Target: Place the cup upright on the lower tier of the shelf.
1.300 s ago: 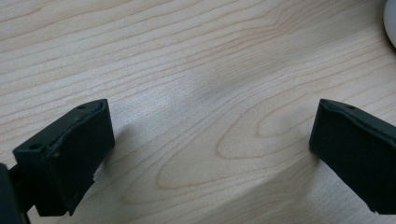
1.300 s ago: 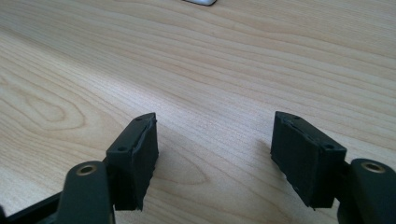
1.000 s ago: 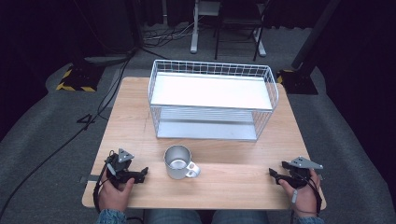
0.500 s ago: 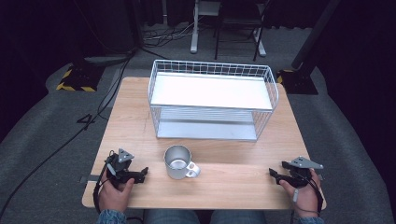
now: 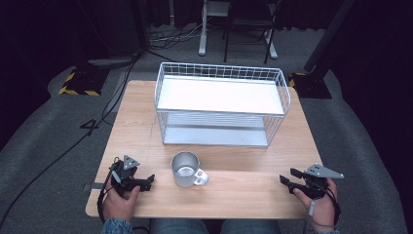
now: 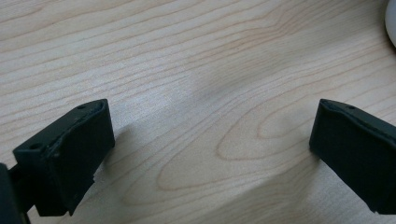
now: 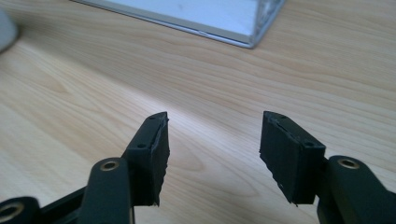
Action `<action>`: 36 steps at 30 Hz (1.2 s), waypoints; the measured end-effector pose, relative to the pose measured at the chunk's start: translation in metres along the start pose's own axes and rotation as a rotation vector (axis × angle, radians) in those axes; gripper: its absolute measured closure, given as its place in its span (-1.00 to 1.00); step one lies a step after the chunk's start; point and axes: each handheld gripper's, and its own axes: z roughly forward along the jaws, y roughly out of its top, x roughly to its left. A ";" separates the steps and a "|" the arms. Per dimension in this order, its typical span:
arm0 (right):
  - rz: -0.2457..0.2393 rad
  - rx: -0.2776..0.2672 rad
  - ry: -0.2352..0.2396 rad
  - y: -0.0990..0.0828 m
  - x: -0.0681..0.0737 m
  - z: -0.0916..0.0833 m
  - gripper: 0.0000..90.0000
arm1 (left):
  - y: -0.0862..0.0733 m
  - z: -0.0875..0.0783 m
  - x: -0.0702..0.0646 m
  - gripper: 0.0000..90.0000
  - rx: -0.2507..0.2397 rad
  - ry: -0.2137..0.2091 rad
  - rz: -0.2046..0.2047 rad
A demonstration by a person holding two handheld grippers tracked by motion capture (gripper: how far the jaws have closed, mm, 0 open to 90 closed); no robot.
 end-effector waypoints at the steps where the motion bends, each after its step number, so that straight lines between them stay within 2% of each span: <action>1: -0.003 -0.003 0.012 0.001 0.003 -0.002 -0.05 | 0.000 0.000 0.000 -0.99 0.000 0.000 0.000; 6: -0.028 -0.004 0.067 0.009 0.021 -0.004 -0.04 | 0.000 0.000 0.000 -0.99 0.000 0.000 0.000; 13: -0.104 -0.022 0.162 0.026 0.053 -0.001 -0.04 | 0.000 0.000 0.000 -0.98 -0.005 0.003 0.003; 23: -0.196 -0.024 0.321 0.051 0.098 0.018 -0.04 | 0.000 0.000 0.000 -0.99 -0.001 0.001 -0.002; 32: -0.237 -0.015 0.410 0.066 0.130 0.033 -0.04 | 0.001 0.001 0.000 -0.99 -0.004 0.002 -0.012; 36: -0.251 0.001 0.442 0.069 0.145 0.045 -0.06 | 0.002 0.002 0.001 -0.99 -0.002 0.016 -0.018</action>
